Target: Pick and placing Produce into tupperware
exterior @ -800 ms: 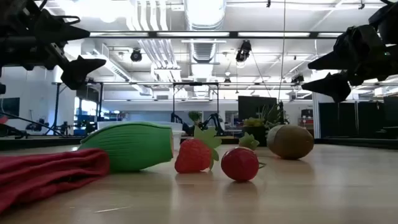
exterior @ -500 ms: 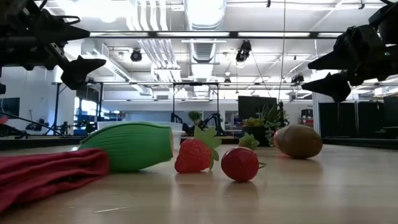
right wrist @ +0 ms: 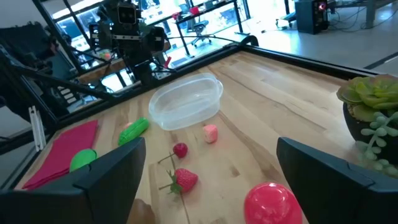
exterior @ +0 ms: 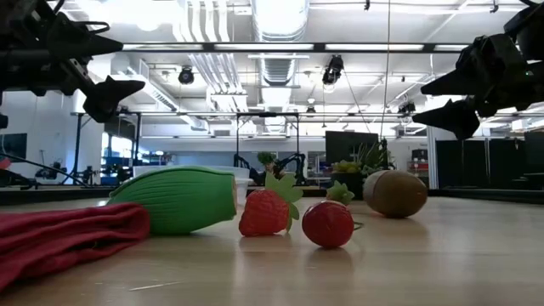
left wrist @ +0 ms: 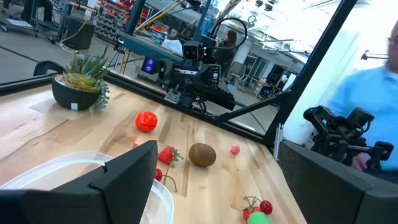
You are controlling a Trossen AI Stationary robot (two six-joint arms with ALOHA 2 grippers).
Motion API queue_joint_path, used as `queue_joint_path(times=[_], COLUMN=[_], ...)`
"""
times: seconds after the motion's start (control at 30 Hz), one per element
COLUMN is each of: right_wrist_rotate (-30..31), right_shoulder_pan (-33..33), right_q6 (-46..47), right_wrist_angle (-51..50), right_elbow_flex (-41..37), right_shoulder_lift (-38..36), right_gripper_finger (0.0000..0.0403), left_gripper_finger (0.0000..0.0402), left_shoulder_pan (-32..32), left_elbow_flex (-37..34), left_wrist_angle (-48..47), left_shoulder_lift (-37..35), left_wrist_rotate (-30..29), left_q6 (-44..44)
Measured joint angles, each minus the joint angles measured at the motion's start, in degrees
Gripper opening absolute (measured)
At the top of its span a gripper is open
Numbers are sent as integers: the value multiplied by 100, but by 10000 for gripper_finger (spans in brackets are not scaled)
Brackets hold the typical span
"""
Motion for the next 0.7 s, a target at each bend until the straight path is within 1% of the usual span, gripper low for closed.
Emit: queue_joint_path(times=[0.3, 0.43, 0.47, 0.53, 0.63, 0.7], right_wrist_rotate=[1, 2, 2, 5, 15, 10], right_shoulder_pan=[-1, 0, 0, 0, 0, 9], right_q6=[0, 121, 394, 1385, 3007, 3674], right_wrist_angle=[12, 233, 287, 473, 1258, 1602], right_elbow_flex=[0, -2, -2, -3, -2, -2], right_shoulder_lift=[0, -2, -1, 10, 37, 37], right_gripper_finger=[354, 354, 354, 354, 354, 354], left_gripper_finger=[319, 319, 319, 319, 319, 319], left_shoulder_pan=[1, 1, 2, 2, 2, 2], left_elbow_flex=[1, -1, 1, 1, 1, 1], left_wrist_angle=[-1, 1, 0, 1, 1, 1], left_shoulder_lift=[0, 0, 0, 2, 0, 2], left_wrist_rotate=[1, 2, 1, 1, 0, 0], left_q6=[0, 0, 0, 0, 0, 0])
